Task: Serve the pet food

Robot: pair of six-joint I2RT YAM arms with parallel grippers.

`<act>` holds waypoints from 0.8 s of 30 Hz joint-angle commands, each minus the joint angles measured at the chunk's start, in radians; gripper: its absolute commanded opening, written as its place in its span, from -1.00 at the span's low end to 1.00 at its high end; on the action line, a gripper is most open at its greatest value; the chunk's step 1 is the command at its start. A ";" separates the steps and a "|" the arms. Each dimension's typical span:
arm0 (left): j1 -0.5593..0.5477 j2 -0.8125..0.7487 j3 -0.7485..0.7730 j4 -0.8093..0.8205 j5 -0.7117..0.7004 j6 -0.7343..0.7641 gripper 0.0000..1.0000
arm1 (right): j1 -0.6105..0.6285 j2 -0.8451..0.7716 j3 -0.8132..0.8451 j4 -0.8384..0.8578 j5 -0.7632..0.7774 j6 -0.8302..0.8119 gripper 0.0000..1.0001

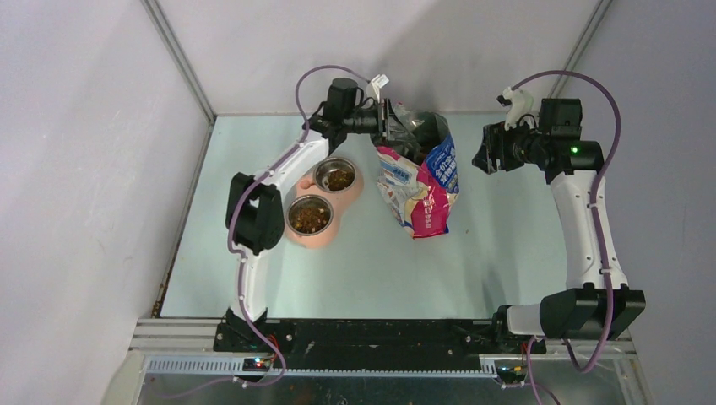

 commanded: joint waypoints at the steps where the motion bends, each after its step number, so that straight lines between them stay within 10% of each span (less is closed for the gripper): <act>1: 0.033 -0.096 0.064 -0.006 -0.003 -0.030 -1.00 | -0.005 0.010 0.025 0.013 0.054 -0.064 0.25; 24: 0.197 -0.177 -0.111 0.228 -0.047 -0.369 -1.00 | -0.029 0.024 0.040 -0.125 0.216 -0.164 0.22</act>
